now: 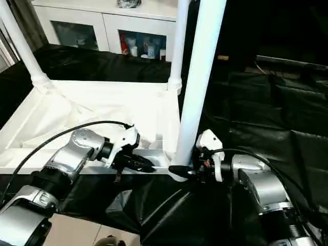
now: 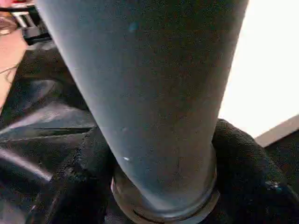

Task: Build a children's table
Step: Rotate leg to tighten

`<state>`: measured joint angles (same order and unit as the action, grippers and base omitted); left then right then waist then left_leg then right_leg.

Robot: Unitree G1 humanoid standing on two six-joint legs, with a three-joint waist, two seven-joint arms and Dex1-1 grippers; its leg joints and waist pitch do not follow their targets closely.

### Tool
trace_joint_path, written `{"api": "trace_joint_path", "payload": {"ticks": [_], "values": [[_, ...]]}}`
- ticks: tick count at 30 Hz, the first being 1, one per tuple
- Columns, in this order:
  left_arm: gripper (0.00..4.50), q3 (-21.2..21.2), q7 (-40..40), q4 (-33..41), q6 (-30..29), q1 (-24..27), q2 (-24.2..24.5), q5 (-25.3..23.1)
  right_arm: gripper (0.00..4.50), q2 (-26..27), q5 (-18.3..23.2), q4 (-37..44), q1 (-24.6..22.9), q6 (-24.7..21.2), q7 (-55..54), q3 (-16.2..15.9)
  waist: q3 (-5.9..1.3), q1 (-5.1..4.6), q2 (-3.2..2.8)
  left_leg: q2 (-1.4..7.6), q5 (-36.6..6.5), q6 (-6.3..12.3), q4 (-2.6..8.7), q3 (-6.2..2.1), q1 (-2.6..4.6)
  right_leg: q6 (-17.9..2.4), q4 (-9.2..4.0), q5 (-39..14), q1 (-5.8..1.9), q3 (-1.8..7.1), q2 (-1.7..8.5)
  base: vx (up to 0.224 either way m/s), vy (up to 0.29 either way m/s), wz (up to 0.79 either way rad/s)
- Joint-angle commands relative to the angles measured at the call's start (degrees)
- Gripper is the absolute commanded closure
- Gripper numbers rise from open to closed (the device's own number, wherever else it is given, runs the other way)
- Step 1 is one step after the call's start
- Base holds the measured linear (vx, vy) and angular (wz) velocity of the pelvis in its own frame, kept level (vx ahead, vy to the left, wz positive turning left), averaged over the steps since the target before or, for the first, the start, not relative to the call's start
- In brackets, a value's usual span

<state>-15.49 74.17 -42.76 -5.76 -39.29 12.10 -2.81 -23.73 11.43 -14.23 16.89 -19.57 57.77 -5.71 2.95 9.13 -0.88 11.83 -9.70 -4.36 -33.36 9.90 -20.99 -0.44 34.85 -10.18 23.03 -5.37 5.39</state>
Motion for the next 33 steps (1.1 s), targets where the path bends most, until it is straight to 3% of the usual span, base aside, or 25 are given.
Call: {"api": "trace_joint_path", "payload": {"ticks": [1,2,3,5,8,9,11,13,15,16,19,22,29,33], "values": [[4.5,2.8,-8.0,-1.3,0.9,-3.7,-5.3,1.8,1.86,5.9,-2.5,-5.9,1.7,-1.5,-12.6,-0.2,-3.56,-0.76,0.89,1.19,-14.1,0.24,4.15,-0.45,0.28,-9.3,-5.09,-20.0,-2.86,2.59,3.64,0.0,0.0,0.0],[4.5,2.9,-10.1,-2.5,0.9,-4.5,-6.2,1.5,1.86,7.2,-2.6,-7.1,2.3,-1.4,-15.2,0.7,-3.46,-1.04,0.95,1.12,-14.3,-0.14,4.23,-0.52,0.15,-8.8,-5.18,-20.9,-2.94,2.53,3.65,0.0,0.0,0.0],[4.5,3.1,-12.9,-3.9,1.1,-5.4,-7.4,1.0,1.87,8.6,-2.6,-8.2,2.9,-1.6,-17.9,1.5,-3.47,-1.37,0.84,1.1,-15.8,-0.33,4.2,-0.49,0.56,-8.3,-5.55,-22.5,-2.69,2.54,3.67,0.0,0.0,0.0],[4.5,3.4,-16.2,-5.5,0.9,-6.6,-8.9,0.6,1.87,10.3,-2.9,-9.5,3.6,-1.7,-21.0,2.3,-3.5,-1.49,0.87,1.06,-16.0,0.15,4.12,-0.41,0.63,-7.8,-5.77,-22.8,-2.65,2.68,3.63,0.0,0.0,0.0],[4.5,3.8,-21.8,-8.2,0.6,-8.9,-11.7,0.0,1.88,13.8,-3.8,-12.0,5.2,-1.0,-27.1,3.1,-3.73,-1.45,0.62,1.1,-14.6,0.25,4.08,-0.41,0.5,-8.5,-5.33,-18.9,-2.72,2.78,3.52,0.0,0.0,0.0],[4.5,3.8,-23.7,-9.3,0.7,-9.6,-12.5,-0.4,1.88,15.2,-4.2,-12.9,5.8,-0.6,-29.5,3.3,-3.82,-1.3,0.23,1.09,-13.8,0.21,4.0,-0.43,0.5,-9.0,-5.07,-16.9,-2.8,2.81,3.51,0.0,0.0,0.0],[4.5,3.8,-27.0,-11.7,1.6,-11.1,-13.9,-1.3,1.88,17.9,-5.8,-14.9,7.2,0.4,-33.8,3.5,-3.86,-1.45,0.2,1.01,-13.5,0.32,3.95,-0.28,0.46,-9.7,-5.02,-14.5,-2.78,2.84,3.35,0.0,0.0,0.0],[4.5,3.5,-27.6,-12.8,2.3,-11.7,-14.6,-1.9,1.88,19.4,-7.1,-15.9,8.0,1.7,-35.4,2.5,-3.73,-1.49,0.24,0.82,-14.2,0.34,3.96,-0.25,0.5,-9.5,-5.26,-16.0,-2.86,2.74,3.45,0.0,0.0,0.0],[4.5,2.9,-26.5,-13.3,3.1,-11.6,-14.4,-2.3,1.88,19.5,-7.3,-16.2,8.1,5.5,-33.6,1.3,-3.75,-1.4,0.06,0.86,-14.8,0.78,4.04,-0.32,0.5,-8.8,-5.46,-17.6,-2.93,2.72,3.56,0.0,0.0,0.0],[4.5,2.8,-26.4,-13.3,3.2,-11.5,-14.3,-2.3,1.53,19.5,-6.9,-16.1,8.1,6.1,-32.8,1.2,-3.75,-1.41,0.07,0.93,-15.1,0.97,4.11,-0.33,0.46,-8.5,-5.53,-18.0,-2.96,2.73,3.51,0.0,0.0,0.0],[4.5,2.4,-24.3,-13.3,4.3,-11.0,-13.4,-2.3,1.15,18.9,-5.1,-14.8,7.9,5.1,-30.1,2.3,-3.75,-1.39,0.2,0.96,-14.7,1.52,4.14,-0.34,0.34,-8.7,-5.4,-17.4,-3.06,2.75,3.47,0.0,0.0,0.0],[4.5,2.2,-22.2,-13.2,5.4,-10.5,-12.6,-2.1,0.82,17.2,-6.1,-14.1,7.6,6.3,-28.2,1.4,-3.86,-1.4,0.22,1.09,-13.8,1.73,4.11,-0.35,0.27,-9.2,-5.13,-15.4,-3.08,2.8,3.42,0.0,0.0,0.0],[4.5,1.6,-11.0,-8.9,7.4,-7.1,-9.5,0.3,0.82,10.2,-3.1,-8.5,4.6,7.6,-13.1,-1.1,-3.96,-0.94,0.52,1.22,-10.9,4.26,3.7,-0.11,0.01,-10.8,-4.65,-10.8,-3.43,2.79,3.54,0.0,0.0,0.0],[4.5,0.3,-2.8,-4.3,6.9,-4.5,-6.5,2.1,0.82,4.7,-0.8,-3.7,2.2,5.8,-3.9,-2.0,-3.72,-0.41,0.36,1.62,-12.8,4.53,3.92,-0.08,0.2,-11.3,-4.83,-13.8,-3.21,2.71,3.61,0.0,0.0,0.0]]}}
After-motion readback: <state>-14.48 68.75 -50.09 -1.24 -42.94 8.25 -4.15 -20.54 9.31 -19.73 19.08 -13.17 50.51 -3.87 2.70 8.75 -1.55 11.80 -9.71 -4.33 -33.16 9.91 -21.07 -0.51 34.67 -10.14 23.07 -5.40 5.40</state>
